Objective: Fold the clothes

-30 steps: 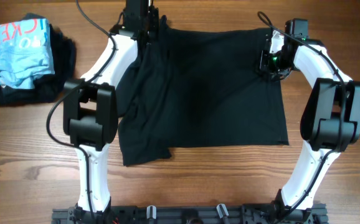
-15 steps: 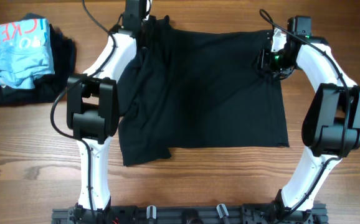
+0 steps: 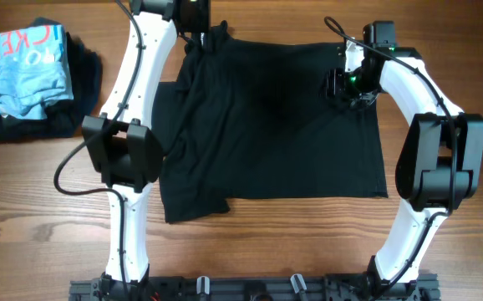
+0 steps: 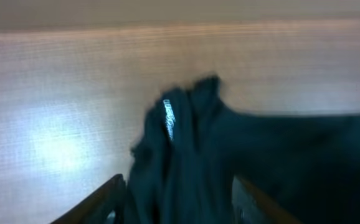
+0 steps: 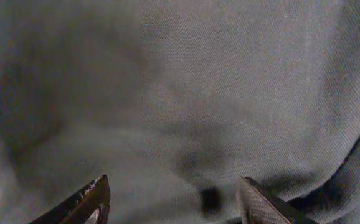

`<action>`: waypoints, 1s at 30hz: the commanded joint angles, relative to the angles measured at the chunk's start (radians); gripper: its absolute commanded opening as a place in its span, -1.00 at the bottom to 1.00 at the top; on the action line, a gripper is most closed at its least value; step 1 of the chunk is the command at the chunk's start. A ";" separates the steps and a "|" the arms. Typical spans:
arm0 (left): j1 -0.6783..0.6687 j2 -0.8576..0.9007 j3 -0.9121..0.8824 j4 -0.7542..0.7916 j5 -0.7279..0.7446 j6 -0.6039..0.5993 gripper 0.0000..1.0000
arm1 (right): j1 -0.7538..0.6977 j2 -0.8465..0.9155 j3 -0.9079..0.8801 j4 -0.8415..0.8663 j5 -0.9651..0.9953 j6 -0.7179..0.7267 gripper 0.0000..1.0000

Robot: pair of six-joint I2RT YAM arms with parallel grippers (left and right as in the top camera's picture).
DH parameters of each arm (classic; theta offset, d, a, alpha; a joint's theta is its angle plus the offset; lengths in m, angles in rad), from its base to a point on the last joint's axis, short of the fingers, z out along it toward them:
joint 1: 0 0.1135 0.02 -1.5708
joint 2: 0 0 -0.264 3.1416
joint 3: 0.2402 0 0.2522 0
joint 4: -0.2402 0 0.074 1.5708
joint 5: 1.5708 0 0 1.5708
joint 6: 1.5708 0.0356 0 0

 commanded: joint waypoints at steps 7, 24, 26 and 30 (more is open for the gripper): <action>-0.045 0.007 0.211 0.081 0.021 -0.027 0.12 | 0.002 -0.030 -0.007 -0.026 -0.002 -0.003 0.33; 0.016 0.285 0.211 0.230 0.021 0.035 0.09 | 0.016 -0.030 -0.008 -0.031 -0.002 -0.005 0.34; 0.016 0.301 0.211 0.236 0.021 0.048 0.08 | 0.018 -0.030 -0.008 -0.032 -0.002 -0.005 0.34; 0.016 0.334 0.209 0.238 0.018 0.058 0.05 | 0.019 -0.030 -0.008 -0.032 -0.002 -0.005 0.34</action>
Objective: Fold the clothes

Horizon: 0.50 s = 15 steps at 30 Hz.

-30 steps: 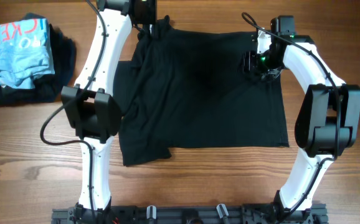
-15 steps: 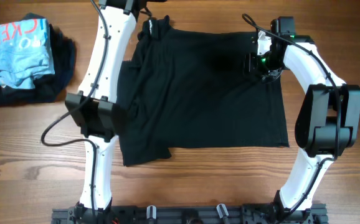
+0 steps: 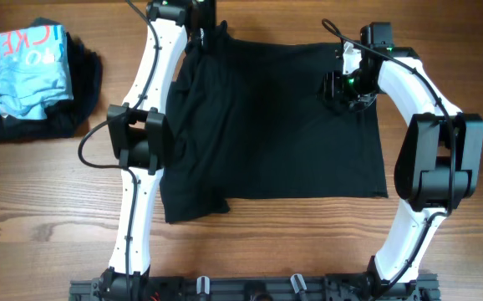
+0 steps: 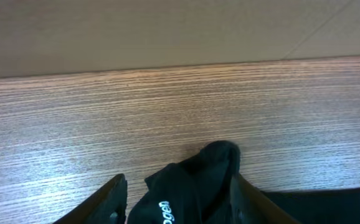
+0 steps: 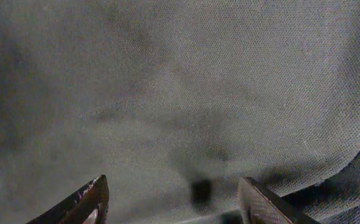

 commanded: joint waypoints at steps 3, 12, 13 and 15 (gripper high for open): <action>-0.005 0.050 0.003 0.002 0.002 0.049 0.03 | 0.008 -0.030 -0.008 -0.003 -0.002 -0.005 0.34; -0.014 0.107 0.002 0.003 0.000 0.129 -0.04 | 0.008 -0.030 -0.008 -0.003 -0.002 -0.006 0.34; -0.015 0.111 0.002 0.003 0.000 0.129 -0.04 | 0.008 -0.030 -0.008 -0.003 -0.002 -0.006 0.34; -0.015 0.112 0.002 0.006 0.000 0.129 -0.05 | 0.008 -0.030 -0.008 -0.003 -0.001 -0.006 0.34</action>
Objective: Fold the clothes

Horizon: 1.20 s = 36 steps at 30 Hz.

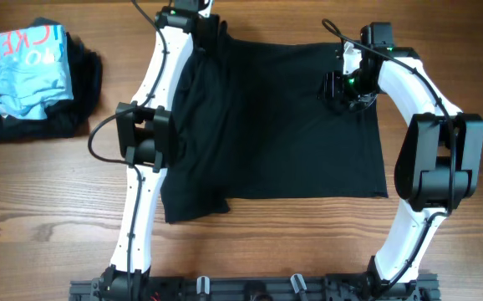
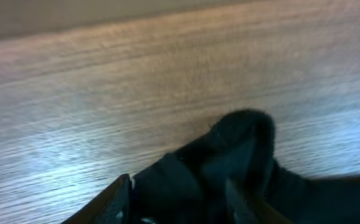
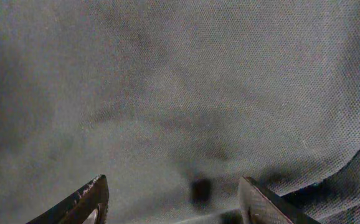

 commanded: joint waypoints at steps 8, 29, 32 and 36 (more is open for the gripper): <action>-0.006 0.019 0.002 0.005 -0.050 0.040 -0.60 | 0.008 -0.030 -0.008 0.000 0.006 -0.006 0.34; 0.048 -0.116 0.002 0.112 -0.280 -0.281 -0.92 | 0.008 -0.030 -0.010 0.014 0.006 -0.008 0.43; 0.079 -0.118 0.002 0.099 -0.280 -0.381 -0.91 | 0.008 -0.030 -0.010 0.015 0.006 -0.014 0.43; 0.128 -0.118 0.002 0.078 -0.206 -0.526 -0.84 | 0.008 -0.030 -0.010 0.015 0.005 -0.030 0.44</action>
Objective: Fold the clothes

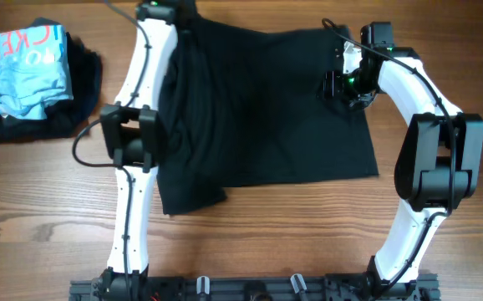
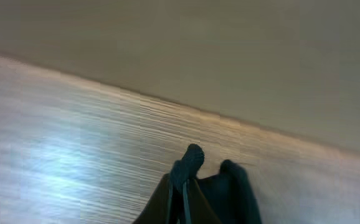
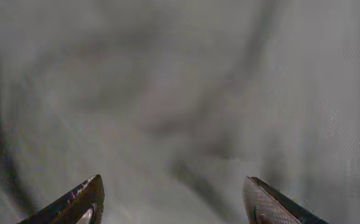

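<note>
A black garment (image 1: 266, 109) lies spread over the middle of the wooden table, with one flap reaching toward the front left (image 1: 187, 196). My left gripper (image 1: 173, 10) is at its far left corner. In the left wrist view that gripper (image 2: 183, 185) is shut on a pinched fold of the black cloth (image 2: 231, 186). My right gripper (image 1: 343, 84) hovers over the garment's far right part. In the right wrist view it (image 3: 177, 199) stands open, with only blurred cloth (image 3: 180, 93) between its fingers.
A pile of clothes sits at the far left, a light blue printed piece (image 1: 20, 71) on top of dark ones (image 1: 78, 75). Bare wooden table (image 1: 41, 209) surrounds the garment. The arms' base rail (image 1: 250, 288) runs along the front edge.
My left gripper was open astride the garment's far left corner; now it is shut on that fold and stands further left and back. The whole garment has shifted toward the far edge.
My left gripper was open over the garment's far left corner, then lower with the bunched corner between its fingers. Now it is shut on that corner and the garment lies further back. My right gripper stayed open over the far right part throughout.
</note>
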`<action>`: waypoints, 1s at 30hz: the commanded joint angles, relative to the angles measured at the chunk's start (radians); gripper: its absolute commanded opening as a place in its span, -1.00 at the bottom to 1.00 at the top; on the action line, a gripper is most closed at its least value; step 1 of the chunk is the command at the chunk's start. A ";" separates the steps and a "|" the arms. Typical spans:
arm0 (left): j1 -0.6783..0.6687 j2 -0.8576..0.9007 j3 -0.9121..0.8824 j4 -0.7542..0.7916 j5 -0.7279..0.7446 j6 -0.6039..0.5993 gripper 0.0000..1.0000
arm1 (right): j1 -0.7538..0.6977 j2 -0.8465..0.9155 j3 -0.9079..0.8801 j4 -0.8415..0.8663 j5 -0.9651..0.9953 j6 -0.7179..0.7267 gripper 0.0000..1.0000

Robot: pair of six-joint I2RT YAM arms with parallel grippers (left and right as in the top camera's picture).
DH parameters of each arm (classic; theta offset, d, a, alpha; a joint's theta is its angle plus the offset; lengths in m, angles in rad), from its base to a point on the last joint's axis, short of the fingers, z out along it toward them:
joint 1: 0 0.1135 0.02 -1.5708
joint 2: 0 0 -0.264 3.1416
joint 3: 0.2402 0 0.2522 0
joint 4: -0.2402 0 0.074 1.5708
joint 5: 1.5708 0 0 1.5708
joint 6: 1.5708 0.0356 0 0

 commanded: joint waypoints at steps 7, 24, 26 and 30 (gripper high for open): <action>0.112 -0.038 0.003 -0.053 0.236 -0.233 -0.01 | 0.008 -0.030 -0.010 0.003 0.005 -0.026 0.44; 0.156 -0.080 0.003 -0.421 0.491 -0.138 -0.92 | 0.008 -0.024 -0.040 -0.115 0.026 0.050 -0.11; 0.147 -0.090 0.003 -0.452 0.491 -0.117 -0.92 | 0.008 -0.024 -0.045 -0.121 0.007 0.051 -0.28; 0.124 -0.106 0.003 -0.509 0.470 -0.077 -0.92 | 0.008 -0.024 -0.061 -0.133 -0.010 0.051 -0.68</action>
